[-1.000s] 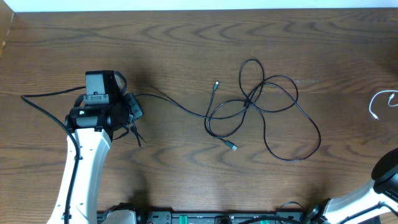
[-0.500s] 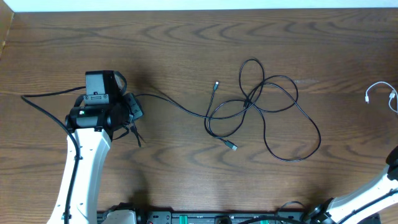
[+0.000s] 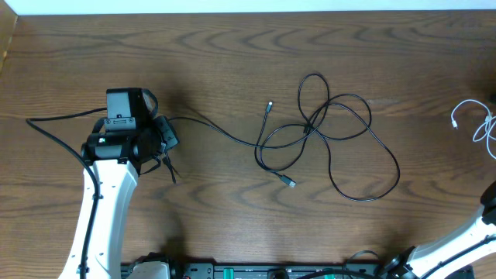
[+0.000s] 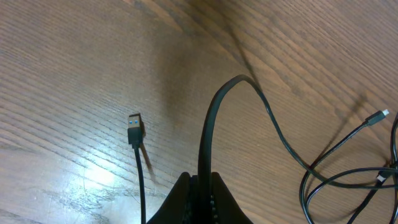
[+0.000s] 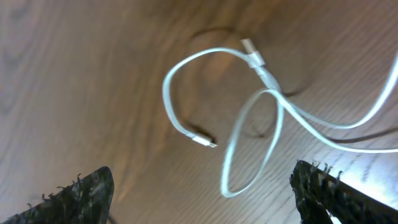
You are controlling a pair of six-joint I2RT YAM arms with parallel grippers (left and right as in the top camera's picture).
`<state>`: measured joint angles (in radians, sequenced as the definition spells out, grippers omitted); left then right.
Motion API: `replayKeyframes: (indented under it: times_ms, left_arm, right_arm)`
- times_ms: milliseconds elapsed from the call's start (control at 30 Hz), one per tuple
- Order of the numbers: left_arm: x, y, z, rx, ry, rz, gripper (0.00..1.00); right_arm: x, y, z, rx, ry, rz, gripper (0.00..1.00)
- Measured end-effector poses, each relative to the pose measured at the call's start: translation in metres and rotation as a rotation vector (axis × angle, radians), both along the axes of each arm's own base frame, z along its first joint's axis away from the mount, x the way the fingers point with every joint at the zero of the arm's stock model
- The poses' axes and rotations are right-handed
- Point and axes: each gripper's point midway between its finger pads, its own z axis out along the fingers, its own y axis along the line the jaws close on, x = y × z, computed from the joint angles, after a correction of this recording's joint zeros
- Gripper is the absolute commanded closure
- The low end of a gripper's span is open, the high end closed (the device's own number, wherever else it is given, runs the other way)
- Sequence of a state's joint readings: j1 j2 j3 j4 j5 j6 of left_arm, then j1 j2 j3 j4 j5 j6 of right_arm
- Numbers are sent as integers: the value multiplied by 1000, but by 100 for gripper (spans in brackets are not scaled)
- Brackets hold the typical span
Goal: Untangle cables
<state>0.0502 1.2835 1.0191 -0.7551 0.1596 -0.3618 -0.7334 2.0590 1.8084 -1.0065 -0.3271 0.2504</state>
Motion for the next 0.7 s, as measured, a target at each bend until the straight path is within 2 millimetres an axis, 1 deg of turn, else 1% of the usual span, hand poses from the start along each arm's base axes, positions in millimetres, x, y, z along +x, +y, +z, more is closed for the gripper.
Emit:
replayKeyframes:
  times_ms: [67, 100, 133, 167, 200, 233, 267, 300, 333, 367, 400, 433, 467, 500, 533, 567, 600, 633, 667, 700]
  left_arm:
    - [0, 0, 0, 0, 0, 0, 93]
    - [0, 0, 0, 0, 0, 0, 92]
    - [0, 0, 0, 0, 0, 0, 93]
    - [0, 0, 0, 0, 0, 0, 93]
    - [0, 0, 0, 0, 0, 0, 93]
    - [0, 0, 0, 0, 0, 0, 92]
    - [0, 0, 0, 0, 0, 0, 92]
    - [0, 0, 0, 0, 0, 0, 93]
    - [0, 0, 0, 0, 0, 0, 93]
    - [0, 0, 0, 0, 0, 0, 92]
    - [0, 0, 0, 0, 0, 0, 92]
    - [0, 0, 0, 0, 0, 0, 92]
    - [0, 0, 0, 0, 0, 0, 93]
    - [0, 0, 0, 0, 0, 0, 92]
    - [0, 0, 0, 0, 1, 0, 93]
    - [0, 0, 0, 0, 0, 0, 93]
    - [0, 0, 0, 0, 0, 0, 93]
    - [0, 0, 0, 0, 0, 0, 92]
    - [0, 0, 0, 0, 0, 0, 92]
    - [0, 0, 0, 0, 1, 0, 93]
  right_arm:
    - [8, 5, 21, -28, -40, 26, 10]
    - [12, 10, 39, -58, -71, 51, 9]
    - [17, 24, 66, -101, -117, 100, 6]
    - [19, 31, 76, -120, -133, 125, 1]
    - [23, 51, 98, -155, -165, 194, 1]
    - [27, 75, 114, -181, -191, 281, 1]
    - [29, 98, 122, -185, -203, 359, 1]
    - [31, 126, 125, -178, -205, 460, 1]
    - [31, 143, 126, -170, -207, 519, 1]
    - [33, 168, 123, -159, -204, 611, 1]
    - [33, 201, 116, -140, -194, 730, 1]
    - [33, 218, 111, -131, -187, 790, 1]
    - [32, 244, 100, -124, -169, 877, 1]
    - [30, 257, 92, -117, -152, 923, 1]
    - [27, 276, 81, -119, -132, 983, 1]
    - [24, 294, 69, -118, -110, 1038, 2]
    - [21, 306, 60, -118, -95, 1073, 6]
    - [18, 323, 48, -116, -79, 1114, 7]
    - [19, 333, 40, -119, -80, 1133, 8]
    - [21, 348, 27, -124, -84, 1145, 9]
